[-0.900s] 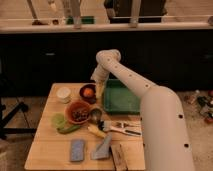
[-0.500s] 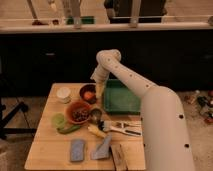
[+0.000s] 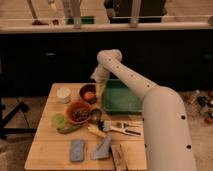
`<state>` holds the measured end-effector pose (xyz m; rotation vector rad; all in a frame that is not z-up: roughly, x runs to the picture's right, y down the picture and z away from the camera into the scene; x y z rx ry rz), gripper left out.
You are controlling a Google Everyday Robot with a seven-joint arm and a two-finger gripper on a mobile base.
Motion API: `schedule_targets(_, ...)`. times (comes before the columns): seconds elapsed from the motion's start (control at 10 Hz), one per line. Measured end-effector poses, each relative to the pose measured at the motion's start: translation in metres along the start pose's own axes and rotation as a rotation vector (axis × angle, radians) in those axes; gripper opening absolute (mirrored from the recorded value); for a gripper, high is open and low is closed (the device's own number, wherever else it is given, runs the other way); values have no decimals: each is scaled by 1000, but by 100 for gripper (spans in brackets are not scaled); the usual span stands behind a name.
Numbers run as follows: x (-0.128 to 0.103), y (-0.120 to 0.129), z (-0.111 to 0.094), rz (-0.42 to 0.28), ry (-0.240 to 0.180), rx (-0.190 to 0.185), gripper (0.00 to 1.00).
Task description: Place apple in purple bowl
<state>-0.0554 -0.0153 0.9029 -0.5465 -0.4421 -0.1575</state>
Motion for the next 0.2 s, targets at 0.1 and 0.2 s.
schedule_targets(0.1,1,-1,-1,7,2,5,80)
schedule_targets(0.2,1,-1,-1,12,3,7,80)
